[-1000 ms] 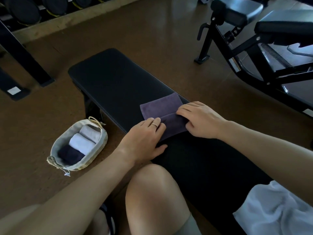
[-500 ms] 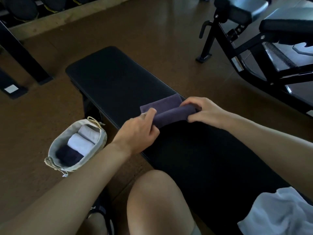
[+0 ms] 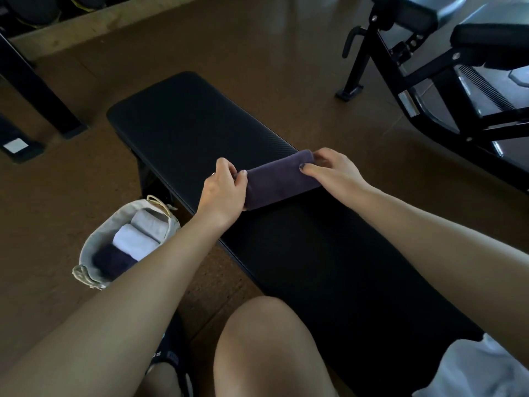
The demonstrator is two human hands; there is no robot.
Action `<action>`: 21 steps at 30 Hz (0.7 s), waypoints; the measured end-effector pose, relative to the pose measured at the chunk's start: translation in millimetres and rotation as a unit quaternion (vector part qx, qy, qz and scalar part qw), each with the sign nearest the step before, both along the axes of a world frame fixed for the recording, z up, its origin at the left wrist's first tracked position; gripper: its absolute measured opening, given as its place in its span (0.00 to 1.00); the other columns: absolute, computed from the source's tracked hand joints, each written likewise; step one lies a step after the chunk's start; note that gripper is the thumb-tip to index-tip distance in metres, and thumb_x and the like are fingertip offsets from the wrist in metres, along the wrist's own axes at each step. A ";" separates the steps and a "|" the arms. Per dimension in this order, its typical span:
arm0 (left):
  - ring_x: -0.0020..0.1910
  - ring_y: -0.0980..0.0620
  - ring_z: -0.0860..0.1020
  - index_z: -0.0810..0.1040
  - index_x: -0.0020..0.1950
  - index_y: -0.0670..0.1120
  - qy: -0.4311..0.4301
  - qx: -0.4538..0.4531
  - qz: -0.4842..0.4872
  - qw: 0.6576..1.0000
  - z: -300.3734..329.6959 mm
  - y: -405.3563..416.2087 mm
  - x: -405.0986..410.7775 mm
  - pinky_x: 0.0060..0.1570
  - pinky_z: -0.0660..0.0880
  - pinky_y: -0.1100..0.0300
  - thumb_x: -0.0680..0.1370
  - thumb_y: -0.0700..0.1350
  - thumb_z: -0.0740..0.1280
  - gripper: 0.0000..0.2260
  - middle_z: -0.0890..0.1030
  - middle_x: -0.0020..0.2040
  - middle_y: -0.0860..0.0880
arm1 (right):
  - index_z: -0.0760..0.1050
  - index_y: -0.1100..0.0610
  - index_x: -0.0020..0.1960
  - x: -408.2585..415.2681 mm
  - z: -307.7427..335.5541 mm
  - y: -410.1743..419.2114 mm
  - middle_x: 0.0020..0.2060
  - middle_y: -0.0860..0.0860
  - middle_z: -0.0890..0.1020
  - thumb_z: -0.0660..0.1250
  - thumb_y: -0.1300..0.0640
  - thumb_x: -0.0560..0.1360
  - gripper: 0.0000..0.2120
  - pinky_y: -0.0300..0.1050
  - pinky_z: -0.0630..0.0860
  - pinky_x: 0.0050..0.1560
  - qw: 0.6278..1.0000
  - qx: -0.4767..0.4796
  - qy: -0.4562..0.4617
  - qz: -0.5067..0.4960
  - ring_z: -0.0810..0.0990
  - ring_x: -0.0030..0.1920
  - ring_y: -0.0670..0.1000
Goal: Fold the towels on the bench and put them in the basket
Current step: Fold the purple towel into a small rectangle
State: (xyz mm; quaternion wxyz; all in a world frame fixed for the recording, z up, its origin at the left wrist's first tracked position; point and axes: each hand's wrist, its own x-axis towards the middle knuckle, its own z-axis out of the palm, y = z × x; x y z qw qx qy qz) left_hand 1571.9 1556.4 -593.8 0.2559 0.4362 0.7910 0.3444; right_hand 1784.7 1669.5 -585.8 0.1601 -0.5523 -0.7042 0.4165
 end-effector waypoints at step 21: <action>0.41 0.50 0.81 0.76 0.49 0.49 0.035 -0.144 -0.070 0.986 9.8 -18.6 -3.6 0.39 0.77 0.55 0.80 0.62 0.65 0.16 0.82 0.48 0.45 | 0.76 0.62 0.65 -15.5 34.3 -21.9 0.54 0.59 0.80 0.71 0.59 0.76 0.18 0.51 0.78 0.53 0.985 -0.075 -0.147 0.053 0.81 0.59 0.63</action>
